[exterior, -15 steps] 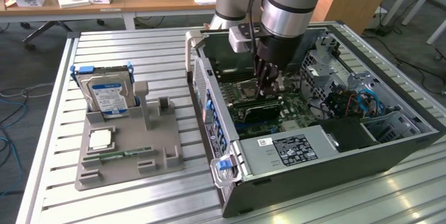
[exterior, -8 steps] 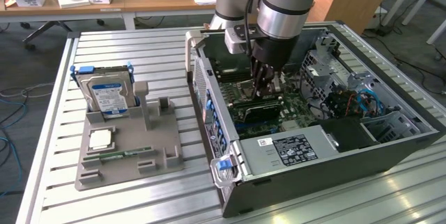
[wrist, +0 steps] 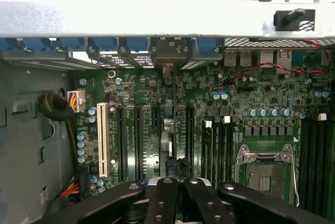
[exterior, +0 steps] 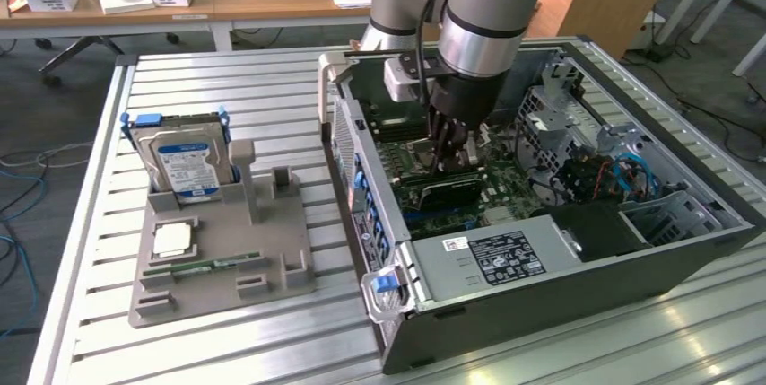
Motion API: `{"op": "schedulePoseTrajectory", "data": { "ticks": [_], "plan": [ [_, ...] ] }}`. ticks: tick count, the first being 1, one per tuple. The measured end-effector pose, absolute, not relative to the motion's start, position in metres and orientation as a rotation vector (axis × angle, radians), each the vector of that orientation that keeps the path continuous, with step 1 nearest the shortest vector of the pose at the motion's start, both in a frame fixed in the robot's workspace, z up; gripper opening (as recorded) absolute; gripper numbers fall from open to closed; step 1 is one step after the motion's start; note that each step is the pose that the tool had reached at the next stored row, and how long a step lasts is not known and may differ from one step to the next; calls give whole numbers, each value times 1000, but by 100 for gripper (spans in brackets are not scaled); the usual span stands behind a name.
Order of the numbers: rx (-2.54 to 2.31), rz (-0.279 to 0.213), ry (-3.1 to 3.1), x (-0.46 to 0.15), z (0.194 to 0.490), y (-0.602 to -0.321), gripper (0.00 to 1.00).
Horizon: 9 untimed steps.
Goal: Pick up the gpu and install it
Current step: 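Press down on the gpu until it lock into place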
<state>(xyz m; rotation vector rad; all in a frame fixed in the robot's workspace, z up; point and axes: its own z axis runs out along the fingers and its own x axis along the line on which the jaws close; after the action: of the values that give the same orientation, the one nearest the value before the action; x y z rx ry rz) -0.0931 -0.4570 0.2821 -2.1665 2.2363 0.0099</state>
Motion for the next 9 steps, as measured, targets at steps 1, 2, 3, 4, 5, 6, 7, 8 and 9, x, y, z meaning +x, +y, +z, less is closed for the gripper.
{"op": "schedulePoseTrajectory", "data": {
  "ticks": [1,2,3,4,5,6,7,8,9],
  "plan": [
    [-2166,10,2236,-93,282,-457,10],
    [-2166,10,2236,-93,282,-457,10],
    [-2166,10,2236,-94,281,-456,10],
    [-2166,10,2236,-94,281,-455,10],
    [-2166,10,2236,-94,281,-454,10],
    [-2166,10,2236,-95,280,-454,10],
    [-2166,10,2236,-95,279,-453,10],
    [-2166,10,2236,-95,278,-453,10],
    [-2166,10,2236,-95,276,-453,10]
  ]
}}
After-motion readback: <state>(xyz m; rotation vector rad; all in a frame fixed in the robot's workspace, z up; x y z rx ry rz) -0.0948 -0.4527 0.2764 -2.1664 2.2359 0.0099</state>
